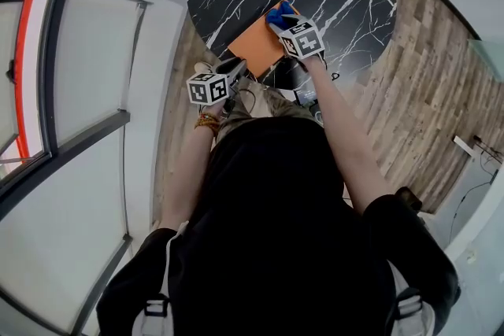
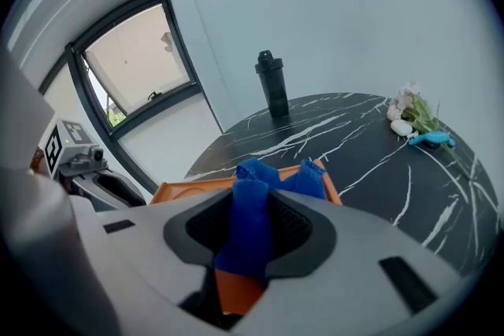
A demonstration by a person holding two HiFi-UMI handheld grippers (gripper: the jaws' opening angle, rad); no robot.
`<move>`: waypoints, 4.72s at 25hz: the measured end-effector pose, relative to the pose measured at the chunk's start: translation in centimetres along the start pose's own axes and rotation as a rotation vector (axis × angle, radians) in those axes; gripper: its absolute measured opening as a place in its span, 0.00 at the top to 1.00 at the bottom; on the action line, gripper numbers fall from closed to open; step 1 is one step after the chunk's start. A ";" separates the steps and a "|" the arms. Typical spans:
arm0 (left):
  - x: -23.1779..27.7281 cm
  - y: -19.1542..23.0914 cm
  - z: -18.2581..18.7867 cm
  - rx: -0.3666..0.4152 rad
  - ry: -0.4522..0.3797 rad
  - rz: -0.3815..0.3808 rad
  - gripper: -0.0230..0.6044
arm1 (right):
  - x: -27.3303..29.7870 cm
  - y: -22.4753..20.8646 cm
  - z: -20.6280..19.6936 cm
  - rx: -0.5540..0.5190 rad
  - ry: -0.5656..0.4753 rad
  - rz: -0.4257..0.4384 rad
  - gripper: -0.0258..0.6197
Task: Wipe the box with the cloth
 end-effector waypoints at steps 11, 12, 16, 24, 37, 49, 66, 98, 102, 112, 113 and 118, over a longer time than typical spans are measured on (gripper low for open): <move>-0.1 0.3 -0.5 0.036 -0.074 -0.015 0.85 | 0.8 3.8 -0.5 -0.111 0.024 0.013 0.78; -0.2 0.3 -0.5 0.025 -0.078 -0.013 0.84 | 0.9 4.0 -0.5 -0.137 0.027 0.016 0.78; -0.5 0.2 -0.8 -0.003 -0.076 0.014 0.83 | 0.9 5.7 -0.7 -0.190 0.056 0.050 0.78; -0.2 -0.3 -2.3 0.036 0.007 0.025 0.73 | 3.5 11.0 -1.2 -0.195 0.148 0.246 0.78; -0.9 -0.3 -1.5 -0.015 -0.030 -0.004 0.69 | -1.0 4.8 2.5 0.074 -0.124 0.223 0.78; -0.1 -1.4 -2.6 0.112 0.097 -0.041 0.67 | -2.3 -1.4 -1.2 -0.028 -0.003 -0.024 0.78; -0.1 -1.3 -2.8 0.046 0.045 -0.015 0.67 | 1.0 9.7 -2.5 -0.200 0.097 0.265 0.78; -0.3 -1.0 -2.1 -0.015 0.010 -0.031 0.66 | -4.5 -1.2 -2.2 -0.072 -0.049 0.040 0.78; -0.3 -1.0 -2.2 -0.024 -0.004 -0.024 0.66 | -4.0 0.1 -2.4 -0.032 -0.047 0.059 0.78; -0.5 -0.8 -2.4 -0.076 -0.037 -0.031 0.66 | -2.0 6.2 -3.3 -0.064 0.008 0.222 0.78; -0.5 -0.8 -2.4 -0.087 -0.045 -0.034 0.66 | -1.9 7.1 -3.4 -0.077 0.016 0.249 0.78; -0.8 -0.5 -2.2 -0.104 -0.057 -0.044 0.66 | -1.2 10.4 -4.3 -0.101 0.037 0.350 0.79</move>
Point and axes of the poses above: the fingertips, and each gripper's own axes: x forward along the fingers, y to its left, z out of its top, the point moved 9 cm from there along -x, backward along the fingers, and after that the axes turned 12 degrees about -y, right-handed, at the moved point
